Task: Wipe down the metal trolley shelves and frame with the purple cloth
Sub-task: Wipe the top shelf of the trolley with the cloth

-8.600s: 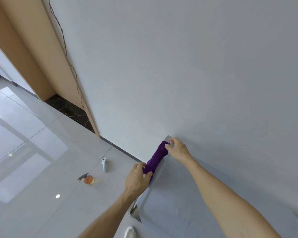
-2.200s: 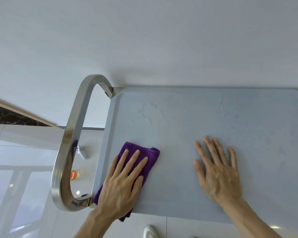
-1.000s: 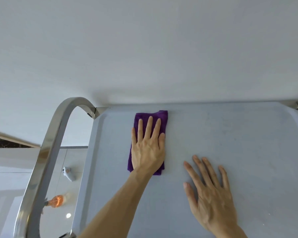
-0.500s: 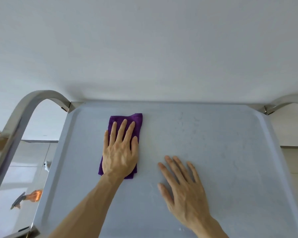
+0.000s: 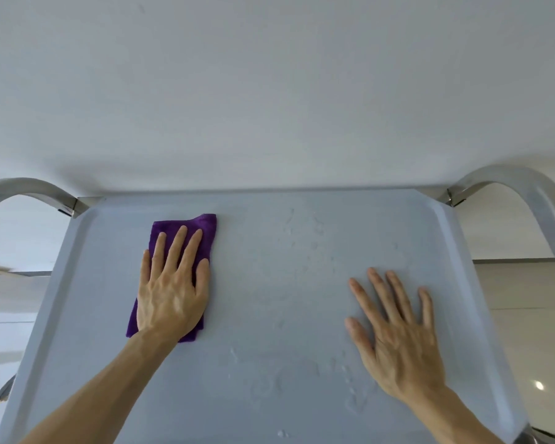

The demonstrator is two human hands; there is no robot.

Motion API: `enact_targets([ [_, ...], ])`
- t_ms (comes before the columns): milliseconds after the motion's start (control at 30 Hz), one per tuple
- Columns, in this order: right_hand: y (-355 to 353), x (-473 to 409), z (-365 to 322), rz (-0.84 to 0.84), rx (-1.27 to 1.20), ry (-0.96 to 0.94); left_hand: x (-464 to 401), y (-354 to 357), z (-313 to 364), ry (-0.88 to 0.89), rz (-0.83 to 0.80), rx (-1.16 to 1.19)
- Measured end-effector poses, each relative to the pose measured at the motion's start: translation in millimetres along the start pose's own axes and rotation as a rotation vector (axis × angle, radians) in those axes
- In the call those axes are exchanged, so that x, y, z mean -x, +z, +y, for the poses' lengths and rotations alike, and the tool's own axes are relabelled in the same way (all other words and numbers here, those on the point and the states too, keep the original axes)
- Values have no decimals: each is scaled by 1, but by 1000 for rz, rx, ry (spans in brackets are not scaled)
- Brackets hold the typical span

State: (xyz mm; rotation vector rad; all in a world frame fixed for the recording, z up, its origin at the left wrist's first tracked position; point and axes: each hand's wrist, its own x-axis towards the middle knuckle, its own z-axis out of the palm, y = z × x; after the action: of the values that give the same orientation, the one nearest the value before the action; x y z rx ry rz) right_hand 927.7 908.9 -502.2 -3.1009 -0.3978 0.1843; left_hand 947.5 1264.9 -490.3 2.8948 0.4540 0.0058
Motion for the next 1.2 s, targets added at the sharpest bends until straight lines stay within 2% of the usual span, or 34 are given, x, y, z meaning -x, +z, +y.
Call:
enact_targets([
  [133, -1, -1, 1, 1, -9, -6, -26, 9, 44, 19, -31, 11],
  [333, -6, -3, -1, -14, -34, -1, -32, 35, 150, 415, -56, -15],
  [400, -8, -3, -1, -26, -34, 9, -17, 38, 154, 506, -86, -20],
  [500, -7, -2, -1, -34, -31, 10, -21, 28, 125, 617, -90, -19],
  [567, -6, -2, -1, -27, -36, 5, -39, 20, 94, 546, -64, -38],
  [633, -3, -1, 0, -20, -28, 5, -59, 12, 72, 350, -52, -30],
  [733, 0, -2, 0, -2, -23, 4, -64, 18, 96, 101, -10, -31],
  [800, 1, -2, 1, 9, -23, -3, -47, 26, 135, 154, -25, -17],
  [867, 1, -2, 2, 19, -23, 0, -19, 34, 162, 390, -73, -21],
  [933, 3, -3, 3, 24, -14, -4, 5, 34, 159, 566, -137, -22],
  [1000, 4, -3, 2, 29, -17, -8, 20, 26, 129, 623, -155, -14],
  [1100, 5, -2, 3, 46, -24, -9, 24, 9, 65, 554, -127, -28],
  [1200, 5, -1, 3, 56, -27, -8, 21, 1, 24, 231, -113, -37],
])
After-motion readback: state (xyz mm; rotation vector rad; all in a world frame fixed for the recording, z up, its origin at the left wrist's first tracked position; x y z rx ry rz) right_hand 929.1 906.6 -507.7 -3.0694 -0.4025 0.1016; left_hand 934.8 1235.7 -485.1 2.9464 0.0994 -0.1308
